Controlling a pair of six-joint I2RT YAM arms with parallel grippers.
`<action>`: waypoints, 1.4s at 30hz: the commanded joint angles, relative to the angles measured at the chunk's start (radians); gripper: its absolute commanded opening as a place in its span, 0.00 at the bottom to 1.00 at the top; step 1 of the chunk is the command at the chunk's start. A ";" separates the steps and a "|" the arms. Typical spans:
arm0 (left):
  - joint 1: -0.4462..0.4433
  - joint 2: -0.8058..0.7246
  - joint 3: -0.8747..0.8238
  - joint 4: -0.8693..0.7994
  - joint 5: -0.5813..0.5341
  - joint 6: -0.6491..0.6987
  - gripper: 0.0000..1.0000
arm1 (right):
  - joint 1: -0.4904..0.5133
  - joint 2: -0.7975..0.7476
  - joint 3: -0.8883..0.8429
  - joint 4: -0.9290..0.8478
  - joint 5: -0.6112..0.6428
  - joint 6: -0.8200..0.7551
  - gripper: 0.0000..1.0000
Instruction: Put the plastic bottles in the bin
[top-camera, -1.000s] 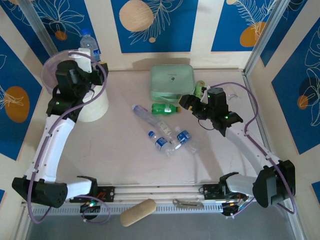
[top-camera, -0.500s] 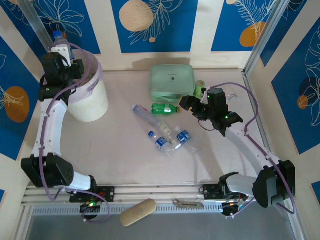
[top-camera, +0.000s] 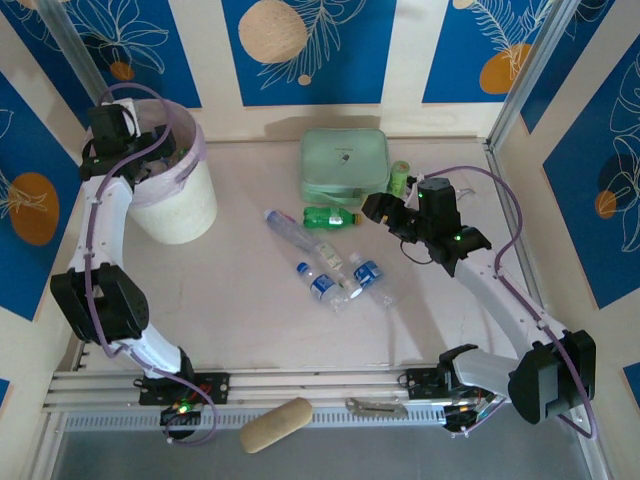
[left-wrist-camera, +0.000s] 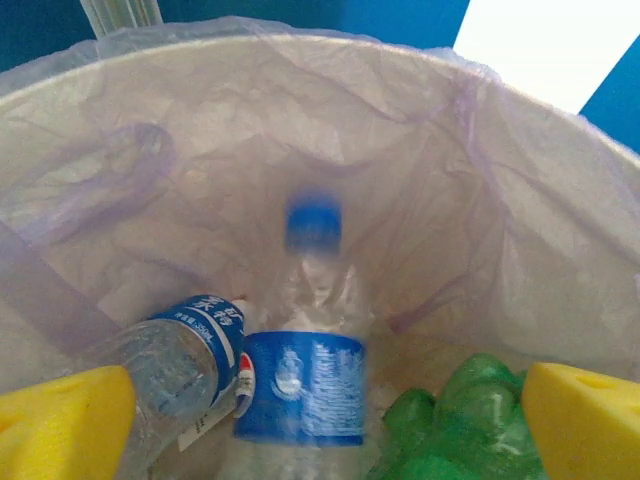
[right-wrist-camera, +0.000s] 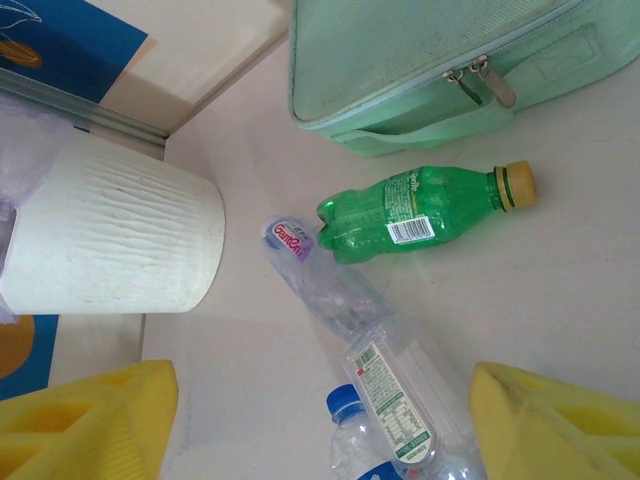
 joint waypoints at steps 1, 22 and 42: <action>0.007 -0.055 0.047 -0.012 0.036 -0.025 0.99 | 0.000 -0.002 0.018 -0.019 0.008 -0.020 0.78; -0.441 -0.459 -0.550 0.380 0.165 -0.384 0.99 | 0.106 0.212 0.149 -0.447 0.066 -0.387 0.79; -0.753 -0.272 -0.817 0.687 0.208 -0.635 0.99 | 0.201 0.486 0.189 -0.539 0.275 -0.456 0.79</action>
